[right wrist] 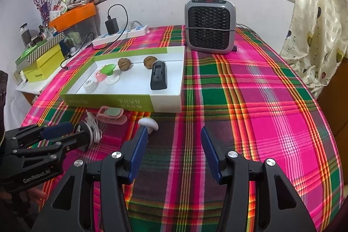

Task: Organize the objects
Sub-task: 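Withdraw both grippers from the tray toward the remaining objects, then move the left gripper over the black round dotted object while the right passes the white knob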

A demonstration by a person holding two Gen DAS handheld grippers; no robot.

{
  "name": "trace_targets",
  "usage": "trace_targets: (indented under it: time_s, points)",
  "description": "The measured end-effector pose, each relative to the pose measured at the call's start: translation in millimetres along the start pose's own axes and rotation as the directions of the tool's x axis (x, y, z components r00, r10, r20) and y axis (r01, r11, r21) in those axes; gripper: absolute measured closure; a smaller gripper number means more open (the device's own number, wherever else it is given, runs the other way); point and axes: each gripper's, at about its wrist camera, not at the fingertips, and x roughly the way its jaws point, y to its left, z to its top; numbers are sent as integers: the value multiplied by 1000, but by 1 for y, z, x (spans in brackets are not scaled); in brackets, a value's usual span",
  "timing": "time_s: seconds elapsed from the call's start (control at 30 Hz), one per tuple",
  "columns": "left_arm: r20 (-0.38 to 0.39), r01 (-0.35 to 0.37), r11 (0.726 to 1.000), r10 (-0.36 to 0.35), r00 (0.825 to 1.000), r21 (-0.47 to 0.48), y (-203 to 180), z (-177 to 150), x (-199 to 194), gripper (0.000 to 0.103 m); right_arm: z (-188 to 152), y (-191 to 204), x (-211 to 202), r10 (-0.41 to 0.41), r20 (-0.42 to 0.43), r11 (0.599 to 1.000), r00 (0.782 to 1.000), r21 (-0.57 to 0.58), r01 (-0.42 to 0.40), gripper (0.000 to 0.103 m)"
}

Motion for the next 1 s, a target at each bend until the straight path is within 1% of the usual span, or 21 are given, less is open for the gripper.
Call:
trace_targets:
  time_s: [0.1, 0.3, 0.6, 0.77, 1.0]
  points:
    - [-6, -5, 1000, 5, 1000, -9, 0, -1, 3, 60, -2, 1, 0, 3, -2, 1000, 1000, -3, -3, 51]
    - [-13, 7, 999, -7, 1000, -41, 5, 0, 8, 59, -4, 6, 1, 9, -11, 1000, 1000, -14, -9, 51]
    - [-7, 24, 999, -25, 1000, -43, 8, 0, 8, 60, -5, 12, 1, 1, -18, 1000, 1000, -27, -1, 51]
    - [-2, 32, 998, -32, 999, -58, 15, 0, 7, 74, -4, 17, 3, -3, -26, 999, 1000, -38, 2, 51]
    - [2, 46, 997, -46, 999, -58, 18, -1, 6, 75, -5, 25, 4, -9, -35, 998, 999, -56, 7, 51]
